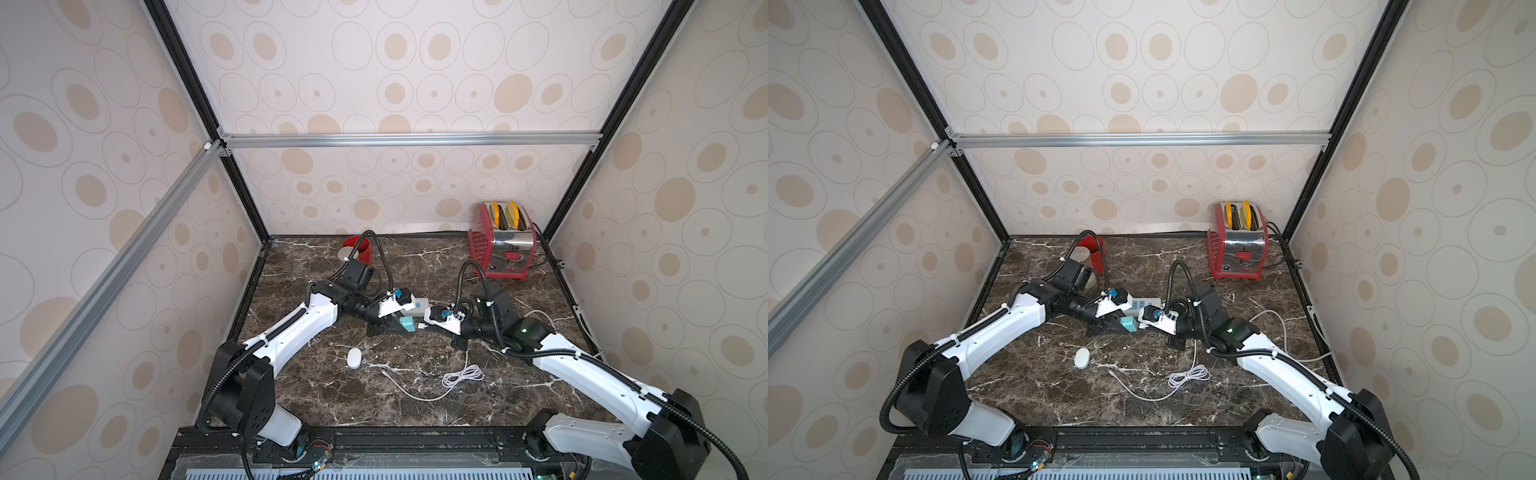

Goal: Charge the bluetooth headset
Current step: Insert the charging cable into the plug.

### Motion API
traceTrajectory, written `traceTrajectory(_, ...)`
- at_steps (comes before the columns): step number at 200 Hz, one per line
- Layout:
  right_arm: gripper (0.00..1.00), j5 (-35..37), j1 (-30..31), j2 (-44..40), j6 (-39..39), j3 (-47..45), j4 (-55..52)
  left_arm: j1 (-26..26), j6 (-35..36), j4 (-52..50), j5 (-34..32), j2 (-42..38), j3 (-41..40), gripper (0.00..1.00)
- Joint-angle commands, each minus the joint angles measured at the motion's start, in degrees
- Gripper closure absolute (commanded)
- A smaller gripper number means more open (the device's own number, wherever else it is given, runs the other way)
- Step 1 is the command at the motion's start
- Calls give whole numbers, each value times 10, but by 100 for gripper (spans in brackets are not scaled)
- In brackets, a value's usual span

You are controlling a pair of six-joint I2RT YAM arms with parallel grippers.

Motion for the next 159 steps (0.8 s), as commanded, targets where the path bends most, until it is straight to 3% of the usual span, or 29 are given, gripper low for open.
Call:
traceTrajectory(1,100,-66,10,10,-16,14,-16,-4,5,21,30,-20,4,100)
traceTrajectory(87,100,-136,-9,41,3,-16,86,-12,6,20,66,-29,2,100)
traceTrajectory(159,100,-179,-16,71,-25,20,56,-22,23,5,63,-21,15,100)
